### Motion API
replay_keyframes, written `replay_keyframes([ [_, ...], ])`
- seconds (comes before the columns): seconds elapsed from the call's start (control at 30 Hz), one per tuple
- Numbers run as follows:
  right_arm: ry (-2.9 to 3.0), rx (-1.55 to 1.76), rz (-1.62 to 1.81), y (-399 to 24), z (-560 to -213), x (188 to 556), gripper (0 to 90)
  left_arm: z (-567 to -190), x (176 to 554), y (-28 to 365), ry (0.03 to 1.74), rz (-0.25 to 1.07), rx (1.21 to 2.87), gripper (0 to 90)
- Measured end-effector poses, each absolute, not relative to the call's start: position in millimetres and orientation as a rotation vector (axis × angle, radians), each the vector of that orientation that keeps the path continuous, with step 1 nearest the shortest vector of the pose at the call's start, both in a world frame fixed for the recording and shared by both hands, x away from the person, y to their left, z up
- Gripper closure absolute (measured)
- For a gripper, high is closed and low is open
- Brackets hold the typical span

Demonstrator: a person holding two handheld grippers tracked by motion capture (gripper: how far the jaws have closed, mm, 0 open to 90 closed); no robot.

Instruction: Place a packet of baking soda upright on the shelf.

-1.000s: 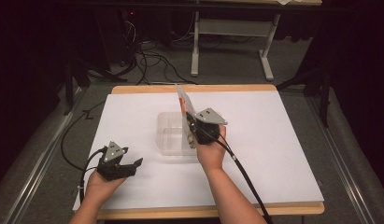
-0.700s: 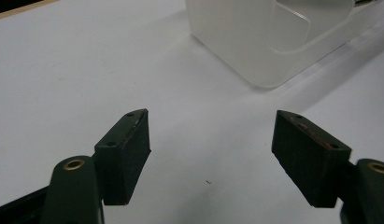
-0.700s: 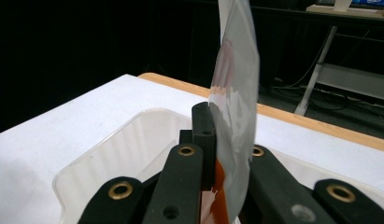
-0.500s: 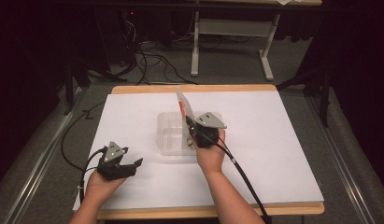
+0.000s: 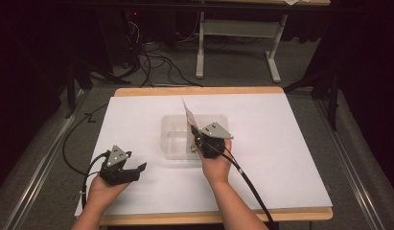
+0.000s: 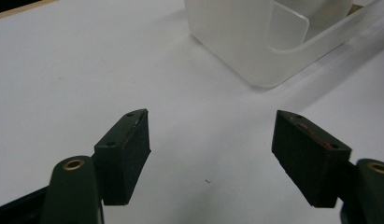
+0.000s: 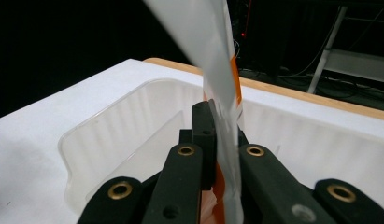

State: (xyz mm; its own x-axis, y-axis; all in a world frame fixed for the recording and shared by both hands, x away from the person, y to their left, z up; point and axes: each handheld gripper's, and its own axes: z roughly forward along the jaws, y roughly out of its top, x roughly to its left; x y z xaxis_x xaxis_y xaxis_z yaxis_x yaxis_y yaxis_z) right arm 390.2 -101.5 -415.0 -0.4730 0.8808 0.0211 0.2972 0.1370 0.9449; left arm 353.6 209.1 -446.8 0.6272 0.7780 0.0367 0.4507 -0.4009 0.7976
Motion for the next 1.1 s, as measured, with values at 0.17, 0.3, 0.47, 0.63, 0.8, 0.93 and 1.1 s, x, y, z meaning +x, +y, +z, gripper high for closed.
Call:
replay_keyframes([
  [0.17, 1.865, 1.125, 1.339, -100, -423, 383, 90.0, -447, 354, 208, 0.958, 0.524, 2.061, 28.2],
  [0.3, 1.858, 1.124, 1.345, -100, -429, 379, 89.9, -447, 354, 209, 0.96, 0.526, 2.063, 28.0],
  [0.47, 1.861, 1.125, 1.347, -100, -433, 376, 89.9, -448, 353, 209, 0.96, 0.527, 2.059, 27.9],
  [0.63, 1.863, 1.118, 1.343, -99, -433, 376, 89.7, -447, 353, 211, 0.967, 0.522, 2.05, 27.9],
  [0.8, 1.875, 1.125, 1.349, -102, -431, 378, 87.6, -447, 353, 211, 0.964, 0.525, 2.056, 27.9],
  [0.93, 1.886, 1.129, 1.352, -102, -427, 380, 83.5, -447, 353, 211, 0.965, 0.524, 2.052, 27.9],
  [1.1, 1.89, 1.133, 1.357, -103, -422, 384, 68.0, -447, 354, 211, 0.967, 0.522, 2.051, 27.9],
])
